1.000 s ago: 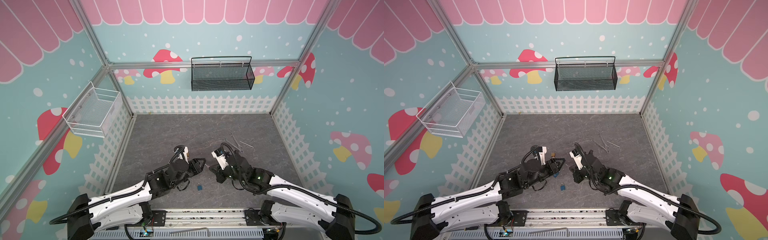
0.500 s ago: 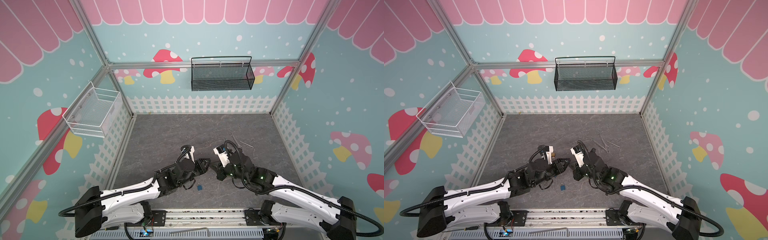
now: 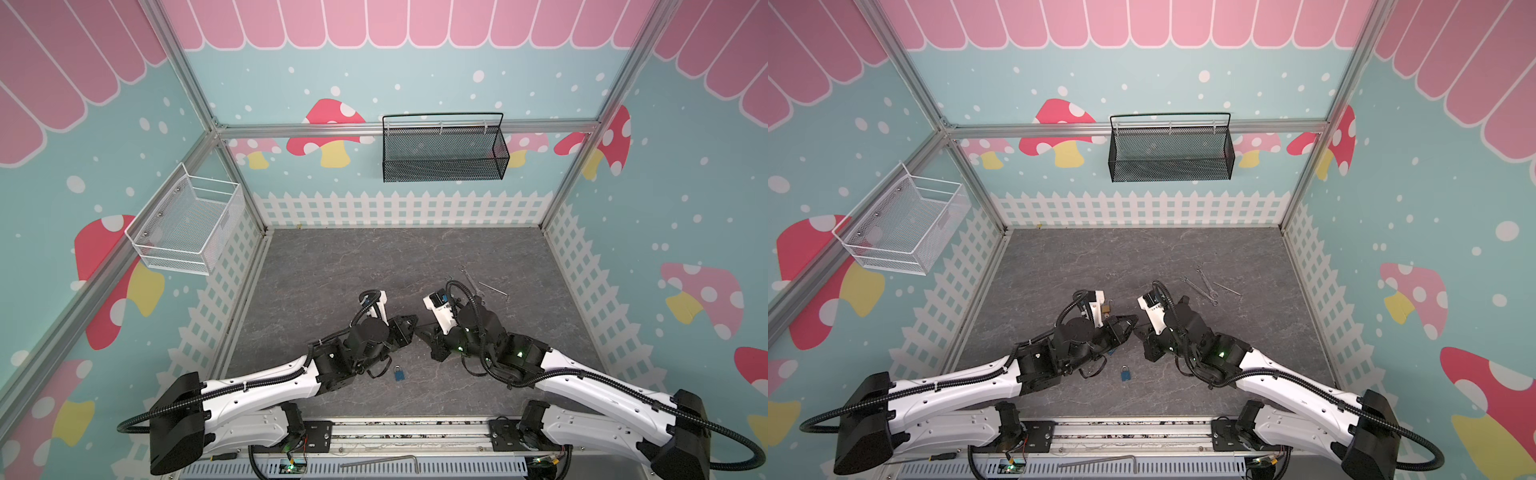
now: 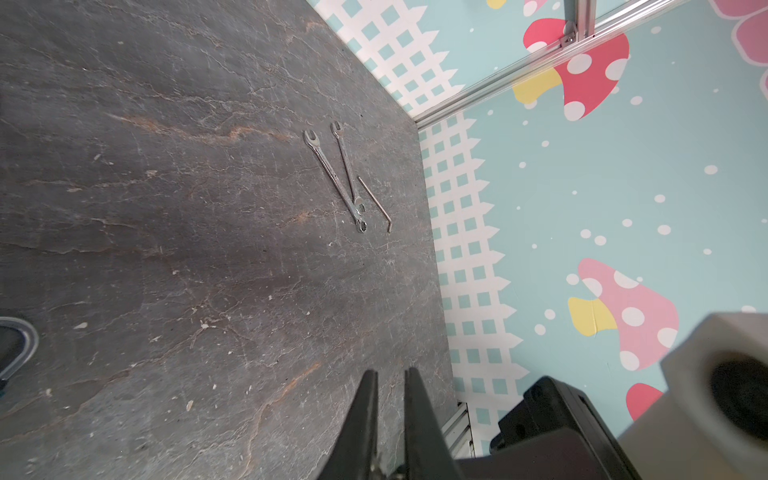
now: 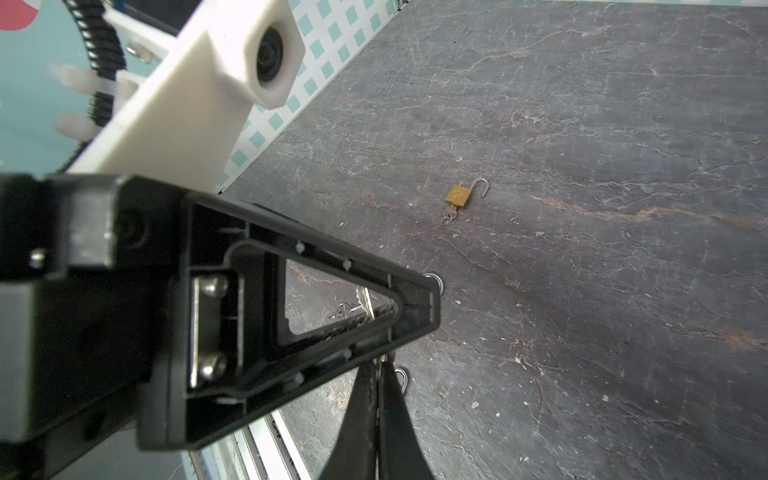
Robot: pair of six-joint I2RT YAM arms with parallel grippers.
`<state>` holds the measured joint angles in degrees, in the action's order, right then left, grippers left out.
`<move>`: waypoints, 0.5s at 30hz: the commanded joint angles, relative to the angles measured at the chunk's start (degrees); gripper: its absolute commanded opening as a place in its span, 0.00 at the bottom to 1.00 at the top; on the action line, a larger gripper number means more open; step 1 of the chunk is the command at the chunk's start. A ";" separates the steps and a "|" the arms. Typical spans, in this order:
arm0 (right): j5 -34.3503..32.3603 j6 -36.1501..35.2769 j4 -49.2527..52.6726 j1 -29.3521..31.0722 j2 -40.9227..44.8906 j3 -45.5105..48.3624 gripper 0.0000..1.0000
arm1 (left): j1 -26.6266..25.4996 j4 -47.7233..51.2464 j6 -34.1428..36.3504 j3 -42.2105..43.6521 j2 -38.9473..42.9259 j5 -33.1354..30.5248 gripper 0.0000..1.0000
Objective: Unlock with the key
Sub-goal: 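Lift the silver key with the right gripper while the left gripper moves inward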
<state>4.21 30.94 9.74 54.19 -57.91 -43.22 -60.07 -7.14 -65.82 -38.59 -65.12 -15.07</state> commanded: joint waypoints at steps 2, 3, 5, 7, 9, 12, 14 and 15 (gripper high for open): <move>0.10 -0.32 -0.96 -0.27 0.07 -1.03 0.00 | -0.22 -0.20 -0.62 0.97 1.19 -1.72 0.07; 0.03 -0.35 -0.97 -0.23 0.16 -1.04 0.00 | -0.22 -0.09 -0.62 0.97 1.27 -1.85 0.06; -0.15 -0.35 -1.00 -0.23 0.41 -1.08 0.00 | -0.22 0.12 -0.70 1.06 1.55 -2.15 0.02; -0.25 -0.51 -0.93 -0.23 0.60 -1.27 0.00 | -0.20 0.28 -0.71 1.22 1.64 -2.35 0.00; -0.03 -0.83 -0.86 -0.26 0.72 -1.43 0.00 | -0.22 0.11 -0.61 1.23 1.84 -2.48 0.00; 0.15 -0.88 -0.78 -0.31 1.11 -1.82 0.03 | -0.22 -1.09 0.65 1.45 2.16 -2.51 0.00; 0.40 -1.07 -0.44 -0.27 1.53 -2.36 0.15 | -0.22 -2.62 1.92 1.76 2.39 -2.52 0.00; 0.65 -1.19 0.04 -0.32 1.86 -2.76 0.22 | -0.14 -3.34 2.78 1.89 2.63 -2.53 0.00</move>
<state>4.29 30.17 9.89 54.15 -57.63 -43.70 -60.10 -7.77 -65.10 -37.74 -63.88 -15.97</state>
